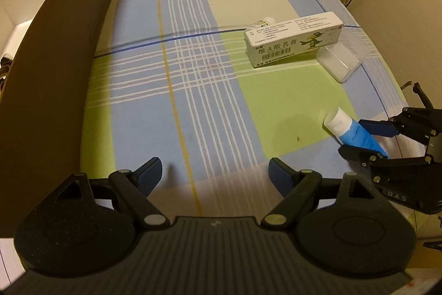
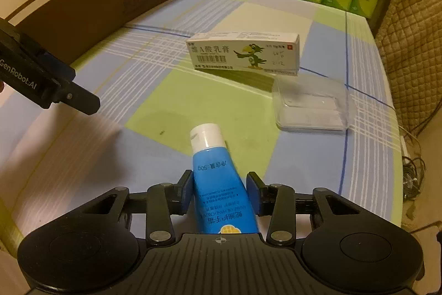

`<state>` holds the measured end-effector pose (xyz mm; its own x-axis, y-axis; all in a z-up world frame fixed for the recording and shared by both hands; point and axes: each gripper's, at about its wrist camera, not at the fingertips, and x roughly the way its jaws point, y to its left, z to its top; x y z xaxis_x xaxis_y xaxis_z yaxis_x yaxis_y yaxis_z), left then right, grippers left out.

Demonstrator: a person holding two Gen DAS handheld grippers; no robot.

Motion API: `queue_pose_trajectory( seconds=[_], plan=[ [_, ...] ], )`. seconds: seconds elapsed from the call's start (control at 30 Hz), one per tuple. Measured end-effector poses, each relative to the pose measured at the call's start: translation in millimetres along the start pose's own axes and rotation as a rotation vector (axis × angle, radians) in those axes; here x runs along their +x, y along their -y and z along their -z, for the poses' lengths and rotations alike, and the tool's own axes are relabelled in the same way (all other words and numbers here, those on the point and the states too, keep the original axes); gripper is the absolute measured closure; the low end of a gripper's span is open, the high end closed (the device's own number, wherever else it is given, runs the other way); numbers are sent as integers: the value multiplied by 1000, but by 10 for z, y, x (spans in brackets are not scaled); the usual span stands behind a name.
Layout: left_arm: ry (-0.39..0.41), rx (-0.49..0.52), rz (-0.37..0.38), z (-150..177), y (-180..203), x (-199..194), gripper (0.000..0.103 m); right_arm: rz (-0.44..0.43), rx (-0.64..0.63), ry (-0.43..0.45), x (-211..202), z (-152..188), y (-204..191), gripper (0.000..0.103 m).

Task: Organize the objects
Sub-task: 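Grasp the white medicine box with the left tool while the right tool holds the tube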

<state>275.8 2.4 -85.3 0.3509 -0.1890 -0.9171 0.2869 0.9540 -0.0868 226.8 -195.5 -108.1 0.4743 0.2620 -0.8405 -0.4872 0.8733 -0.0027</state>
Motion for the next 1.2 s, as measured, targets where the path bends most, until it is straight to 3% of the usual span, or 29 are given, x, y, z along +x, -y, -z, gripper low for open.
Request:
queue_pose_trajectory(
  seconds=[0.23, 0.5, 0.67, 0.93, 1.07, 1.13, 1.2],
  plan=[
    [37, 86, 25, -126, 152, 20, 21, 61, 144, -21, -111, 102, 225, 67],
    [126, 287, 53, -510, 490, 120, 21, 156, 410, -24, -290, 253, 738, 67],
    [179, 456, 50, -797, 708, 277, 21, 209, 480, -15, -367, 295, 909, 67],
    [205, 621, 102, -1070, 936, 523, 23, 215, 540, 5, -424, 348, 1053, 67],
    [208, 703, 123, -1068, 1012, 594, 31, 216, 543, 13, -405, 344, 1063, 67],
    [200, 725, 122, -1063, 1036, 630, 42, 215, 543, 14, -400, 345, 1071, 67],
    [185, 732, 126, -1055, 1040, 647, 62, 215, 541, 15, -402, 343, 1073, 67]
  ],
)
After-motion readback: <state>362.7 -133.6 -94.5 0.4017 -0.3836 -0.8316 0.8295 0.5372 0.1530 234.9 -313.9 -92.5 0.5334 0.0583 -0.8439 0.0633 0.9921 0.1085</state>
